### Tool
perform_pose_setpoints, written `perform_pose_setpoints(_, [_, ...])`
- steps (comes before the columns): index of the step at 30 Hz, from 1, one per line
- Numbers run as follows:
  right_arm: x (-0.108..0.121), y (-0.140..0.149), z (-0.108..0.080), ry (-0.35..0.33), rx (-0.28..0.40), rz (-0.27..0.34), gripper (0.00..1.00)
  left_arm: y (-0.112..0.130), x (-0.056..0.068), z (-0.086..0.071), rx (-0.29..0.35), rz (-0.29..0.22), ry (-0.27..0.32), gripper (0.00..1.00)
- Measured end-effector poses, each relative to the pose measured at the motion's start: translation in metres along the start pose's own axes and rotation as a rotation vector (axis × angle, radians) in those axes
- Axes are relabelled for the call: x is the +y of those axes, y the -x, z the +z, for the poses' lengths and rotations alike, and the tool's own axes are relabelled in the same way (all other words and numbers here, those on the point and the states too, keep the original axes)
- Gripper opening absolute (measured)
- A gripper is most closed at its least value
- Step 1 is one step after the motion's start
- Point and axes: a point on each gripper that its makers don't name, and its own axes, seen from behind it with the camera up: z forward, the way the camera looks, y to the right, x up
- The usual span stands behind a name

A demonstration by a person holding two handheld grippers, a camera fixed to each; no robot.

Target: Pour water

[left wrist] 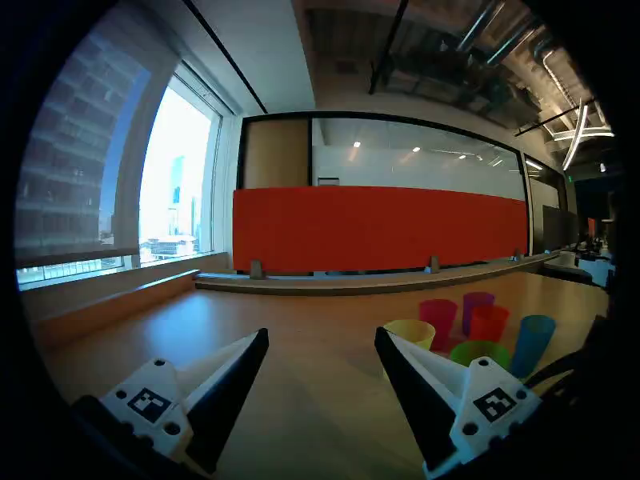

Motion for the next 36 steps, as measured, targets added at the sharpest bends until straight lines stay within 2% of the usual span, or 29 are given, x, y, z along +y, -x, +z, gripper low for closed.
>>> perform_pose_setpoints(8, [0.006, 0.009, 0.002, 0.011, -0.031, 0.023, 1.00, 0.000, 0.000, 0.000, 0.000, 0.000, 0.000, 0.99])
perform_pose_setpoints(14, [0.005, 0.016, 0.003, 0.013, -0.061, 0.007, 1.00, 0.000, 0.000, 0.000, 0.000, 0.000, 0.000, 0.99])
perform_pose_setpoints(36, [0.003, 0.017, 0.005, 0.006, -0.064, 0.004, 1.00, 0.000, 0.001, 0.000, 0.000, 0.000, 0.000, 0.99])
